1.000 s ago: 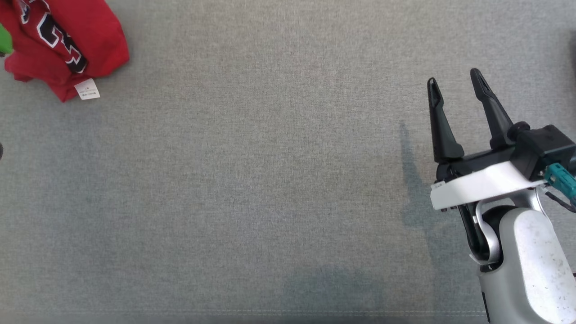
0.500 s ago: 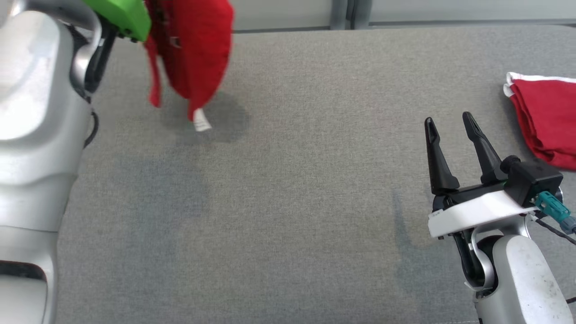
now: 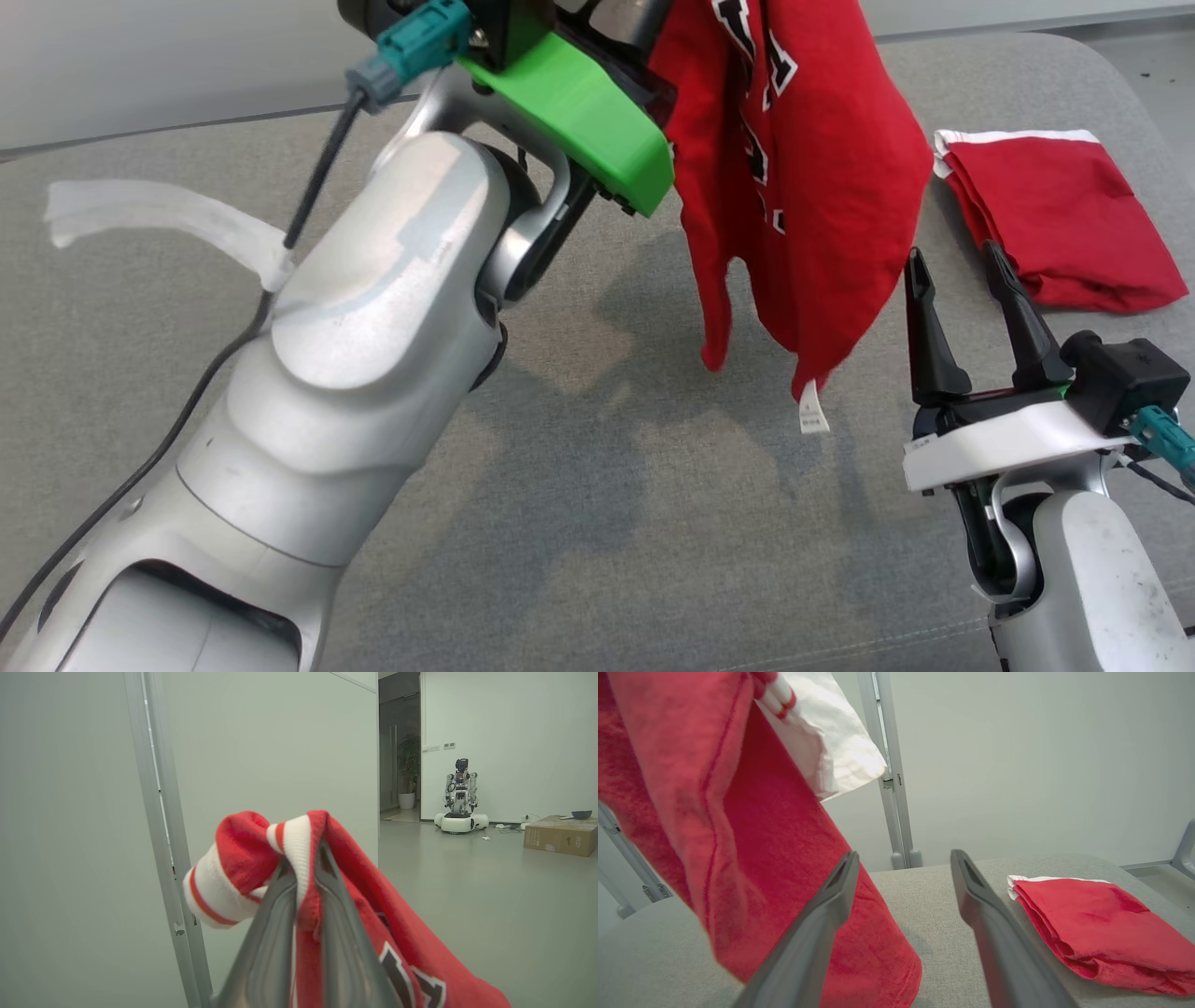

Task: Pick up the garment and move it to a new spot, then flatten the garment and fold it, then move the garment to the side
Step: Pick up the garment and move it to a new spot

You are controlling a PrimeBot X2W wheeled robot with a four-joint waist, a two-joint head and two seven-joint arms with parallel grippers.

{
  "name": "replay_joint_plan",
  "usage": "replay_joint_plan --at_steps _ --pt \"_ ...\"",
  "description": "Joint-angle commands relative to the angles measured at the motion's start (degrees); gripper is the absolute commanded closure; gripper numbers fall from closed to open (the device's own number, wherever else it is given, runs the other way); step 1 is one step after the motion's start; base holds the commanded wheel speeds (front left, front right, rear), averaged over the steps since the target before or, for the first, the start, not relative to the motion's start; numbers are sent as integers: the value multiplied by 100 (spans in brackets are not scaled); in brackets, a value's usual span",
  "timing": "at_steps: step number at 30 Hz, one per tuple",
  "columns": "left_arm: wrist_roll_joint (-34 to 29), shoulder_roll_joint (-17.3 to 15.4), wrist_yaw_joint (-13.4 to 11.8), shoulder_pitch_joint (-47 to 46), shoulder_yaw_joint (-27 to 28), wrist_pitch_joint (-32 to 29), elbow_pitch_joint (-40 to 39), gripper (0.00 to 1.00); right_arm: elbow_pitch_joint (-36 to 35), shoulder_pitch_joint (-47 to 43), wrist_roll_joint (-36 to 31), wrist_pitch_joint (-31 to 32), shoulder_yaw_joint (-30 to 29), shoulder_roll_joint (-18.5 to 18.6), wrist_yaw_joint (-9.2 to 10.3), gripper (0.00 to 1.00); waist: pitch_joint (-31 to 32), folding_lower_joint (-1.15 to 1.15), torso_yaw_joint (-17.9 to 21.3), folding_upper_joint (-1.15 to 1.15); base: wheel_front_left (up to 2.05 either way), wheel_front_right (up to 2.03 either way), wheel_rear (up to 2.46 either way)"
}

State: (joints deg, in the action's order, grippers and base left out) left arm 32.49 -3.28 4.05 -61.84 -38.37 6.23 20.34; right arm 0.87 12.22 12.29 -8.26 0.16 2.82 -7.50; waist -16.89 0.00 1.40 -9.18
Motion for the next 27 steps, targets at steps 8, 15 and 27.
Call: replay_joint_plan --at_steps 8,15,27 --pt "823 26 -741 108 -652 580 315 100 117 217 63 -173 -25 15 2 0 -391 0 532 1 0 0 0" --pt "943 -40 -1241 116 -292 854 1761 100 102 290 31 -234 -93 16 2 0 -659 0 656 1 0 0 0" --pt "688 -793 -1454 771 1054 898 2606 100 39 313 -54 -188 -156 15 2 0 -798 0 323 1 0 0 0"
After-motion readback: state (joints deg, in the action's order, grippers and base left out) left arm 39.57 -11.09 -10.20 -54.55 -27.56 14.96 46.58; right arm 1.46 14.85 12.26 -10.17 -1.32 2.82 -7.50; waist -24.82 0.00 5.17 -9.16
